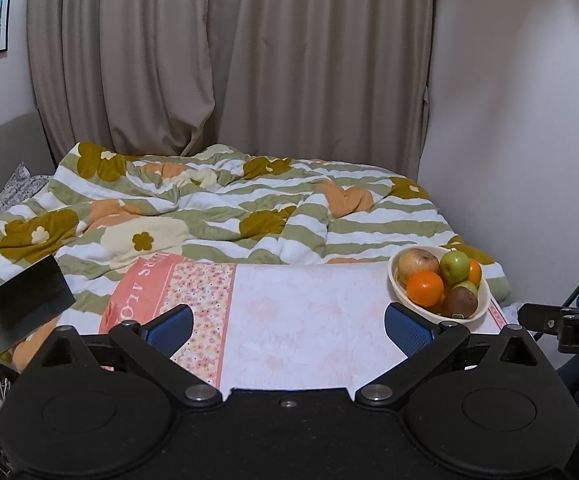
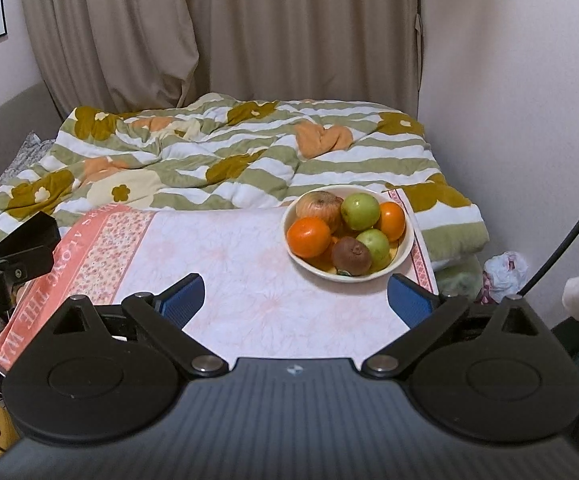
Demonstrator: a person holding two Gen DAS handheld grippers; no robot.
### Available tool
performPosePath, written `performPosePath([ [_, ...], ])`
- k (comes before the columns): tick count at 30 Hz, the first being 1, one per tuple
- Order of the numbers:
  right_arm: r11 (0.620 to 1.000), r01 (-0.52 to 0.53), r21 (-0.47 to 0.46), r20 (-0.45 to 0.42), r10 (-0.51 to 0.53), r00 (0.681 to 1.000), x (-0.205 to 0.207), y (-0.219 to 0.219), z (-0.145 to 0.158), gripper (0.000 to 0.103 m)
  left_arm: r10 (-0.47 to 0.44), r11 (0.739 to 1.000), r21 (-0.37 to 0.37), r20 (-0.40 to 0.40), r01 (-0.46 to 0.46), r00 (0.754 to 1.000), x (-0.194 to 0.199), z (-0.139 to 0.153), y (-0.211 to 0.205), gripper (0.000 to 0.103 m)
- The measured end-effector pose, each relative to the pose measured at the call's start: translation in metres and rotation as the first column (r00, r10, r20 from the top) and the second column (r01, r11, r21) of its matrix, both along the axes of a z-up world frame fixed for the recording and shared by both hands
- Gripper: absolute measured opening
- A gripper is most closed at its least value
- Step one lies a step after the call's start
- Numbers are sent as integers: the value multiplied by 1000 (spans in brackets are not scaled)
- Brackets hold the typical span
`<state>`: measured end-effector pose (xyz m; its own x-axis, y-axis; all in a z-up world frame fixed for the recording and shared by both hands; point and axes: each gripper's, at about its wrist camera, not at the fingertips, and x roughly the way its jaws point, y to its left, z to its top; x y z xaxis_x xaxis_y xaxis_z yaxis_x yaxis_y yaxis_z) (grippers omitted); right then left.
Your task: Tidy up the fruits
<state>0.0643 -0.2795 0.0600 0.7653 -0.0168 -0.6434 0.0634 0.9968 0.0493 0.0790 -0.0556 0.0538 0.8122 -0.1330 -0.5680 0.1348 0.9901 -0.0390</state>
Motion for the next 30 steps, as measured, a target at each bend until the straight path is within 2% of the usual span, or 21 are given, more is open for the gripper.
performPosePath([
  [30, 1000, 12, 4, -19, -12, 1000, -1, 8, -3, 103, 8, 999, 31, 19, -9, 1000, -6, 0, 13, 103],
])
